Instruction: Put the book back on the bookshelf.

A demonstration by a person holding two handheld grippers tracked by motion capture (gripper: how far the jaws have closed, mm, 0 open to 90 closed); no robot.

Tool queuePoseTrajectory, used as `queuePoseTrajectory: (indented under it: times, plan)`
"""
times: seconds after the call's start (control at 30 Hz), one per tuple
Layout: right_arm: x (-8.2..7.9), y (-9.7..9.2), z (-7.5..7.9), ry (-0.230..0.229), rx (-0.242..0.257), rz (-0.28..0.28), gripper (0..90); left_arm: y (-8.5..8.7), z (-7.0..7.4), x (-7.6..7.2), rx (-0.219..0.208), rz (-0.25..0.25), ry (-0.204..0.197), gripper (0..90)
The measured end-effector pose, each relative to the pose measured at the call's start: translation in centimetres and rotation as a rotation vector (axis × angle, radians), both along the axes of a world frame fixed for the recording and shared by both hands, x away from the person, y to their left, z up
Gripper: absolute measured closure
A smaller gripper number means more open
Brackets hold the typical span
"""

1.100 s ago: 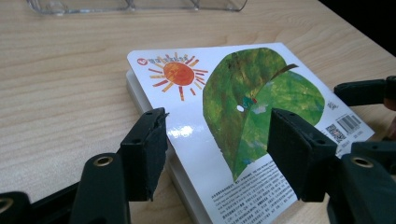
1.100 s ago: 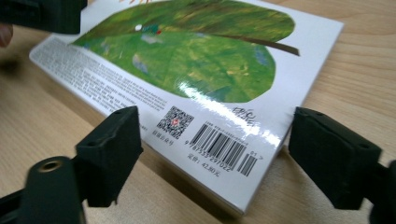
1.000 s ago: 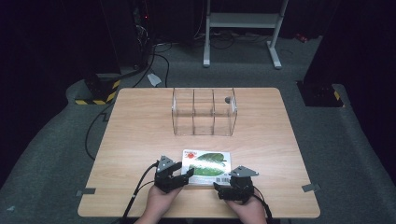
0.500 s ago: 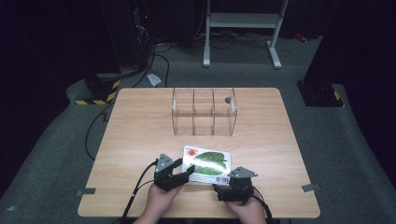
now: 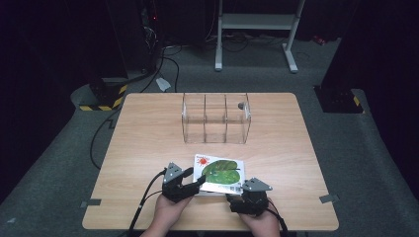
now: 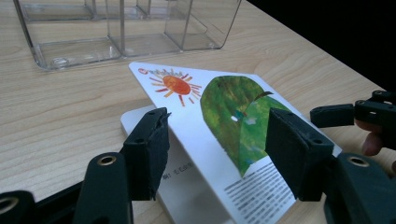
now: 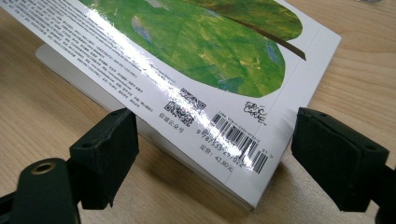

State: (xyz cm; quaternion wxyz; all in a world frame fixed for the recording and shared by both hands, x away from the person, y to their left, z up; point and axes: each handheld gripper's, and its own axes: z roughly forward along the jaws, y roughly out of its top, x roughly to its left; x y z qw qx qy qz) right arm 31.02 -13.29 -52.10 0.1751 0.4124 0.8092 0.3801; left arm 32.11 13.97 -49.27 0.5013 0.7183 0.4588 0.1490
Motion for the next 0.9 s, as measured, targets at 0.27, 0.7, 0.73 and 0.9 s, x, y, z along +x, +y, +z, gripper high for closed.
queuePoseTrajectory:
  times: [0.27,0.7,0.73,0.9]
  plan:
    - [0.1,-0.1,0.0,0.008,0.013,-0.007,16.1,0.1,-1.1,1.1,-0.035,-0.008,0.095,37.1]
    - [0.1,0.0,0.0,0.016,-0.004,-0.007,15.8,0.0,-1.4,2.7,-0.062,-0.101,0.179,47.0]
    - [0.1,0.0,-0.1,0.016,-0.004,-0.005,15.8,0.2,-1.2,3.0,-0.054,-0.109,0.175,47.5]
    - [0.1,0.0,-0.1,0.017,-0.004,-0.006,15.9,0.3,-1.2,3.0,-0.028,-0.12,0.144,47.9]
